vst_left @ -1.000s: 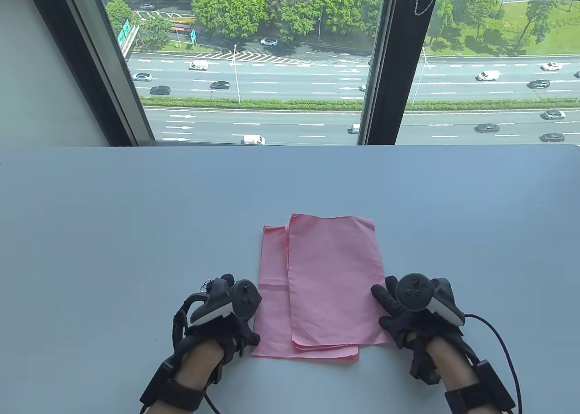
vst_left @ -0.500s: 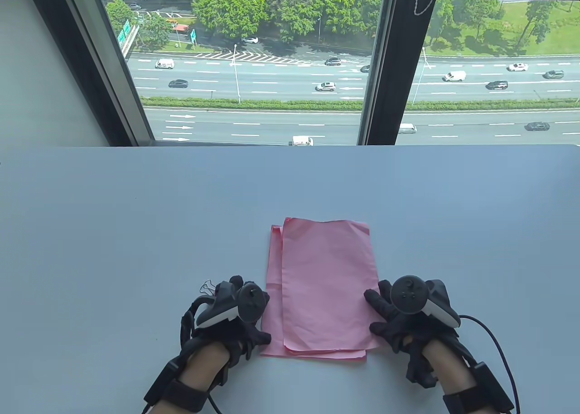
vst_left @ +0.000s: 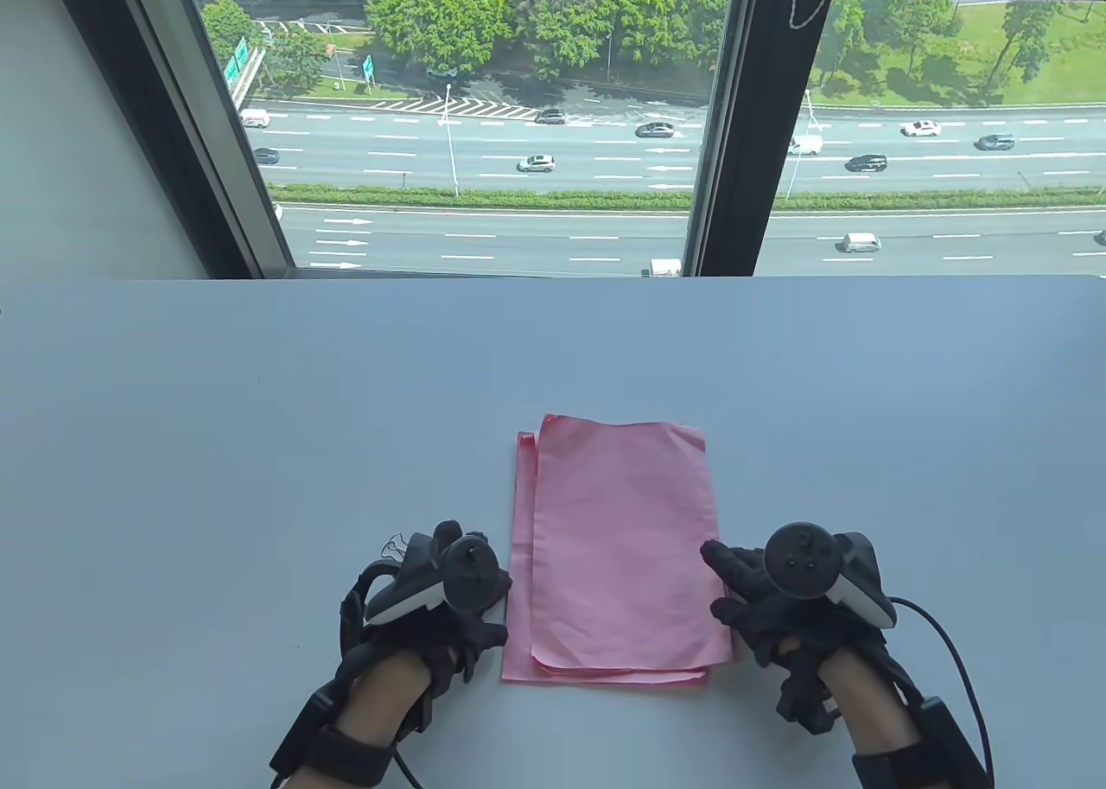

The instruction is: Clip paper with binder clip (Left hand to clip)

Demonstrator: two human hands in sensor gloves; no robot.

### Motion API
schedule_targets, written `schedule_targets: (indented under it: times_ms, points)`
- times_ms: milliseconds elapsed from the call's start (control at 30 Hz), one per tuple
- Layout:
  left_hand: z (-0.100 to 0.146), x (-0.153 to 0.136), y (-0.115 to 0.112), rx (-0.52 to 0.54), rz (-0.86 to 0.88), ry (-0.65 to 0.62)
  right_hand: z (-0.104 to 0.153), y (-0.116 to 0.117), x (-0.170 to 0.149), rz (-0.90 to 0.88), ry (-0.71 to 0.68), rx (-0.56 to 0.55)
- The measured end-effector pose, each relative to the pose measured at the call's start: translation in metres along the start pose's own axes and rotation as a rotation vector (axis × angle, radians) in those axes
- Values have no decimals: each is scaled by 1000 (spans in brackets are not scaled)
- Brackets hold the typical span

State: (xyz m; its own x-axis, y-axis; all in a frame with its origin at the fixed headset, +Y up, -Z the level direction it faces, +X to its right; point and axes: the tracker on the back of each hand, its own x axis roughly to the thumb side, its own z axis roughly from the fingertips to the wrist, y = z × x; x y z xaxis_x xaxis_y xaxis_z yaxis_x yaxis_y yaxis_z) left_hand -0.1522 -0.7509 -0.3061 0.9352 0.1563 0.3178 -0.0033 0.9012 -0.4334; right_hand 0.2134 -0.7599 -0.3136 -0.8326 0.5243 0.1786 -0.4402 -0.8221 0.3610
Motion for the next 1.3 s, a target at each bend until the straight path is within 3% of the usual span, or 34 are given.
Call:
schedule_targets:
  times_ms: [167, 333, 400, 500, 667, 833, 933, 1033, 1300]
  points:
    - [1, -4, 1, -5, 22, 10, 1, -2, -2, -5, 5, -20]
    - [2, -5, 4, 58, -2, 23, 3, -5, 1, 49, -23, -127]
    - [2, -2, 4, 96, 20, -6, 1, -1, 3, 39, -26, -102]
    - [0, 4, 1, 75, 18, -58, -5, 11, 4, 61, -1, 19]
    - [-5, 13, -6, 54, -53, -73, -11, 23, 4, 107, 29, 123]
    - [5, 3, 9, 90, -23, -16, -7, 14, 3, 64, 29, 54]
    - [4, -3, 6, 26, -33, 38, -6, 8, -1, 64, 23, 14]
    - [-4, -3, -4, -20, 0, 11, -7, 13, -3, 38, 23, 50]
    - [-9, 4, -9, 24, -15, -52, -9, 20, 6, 72, 6, 74]
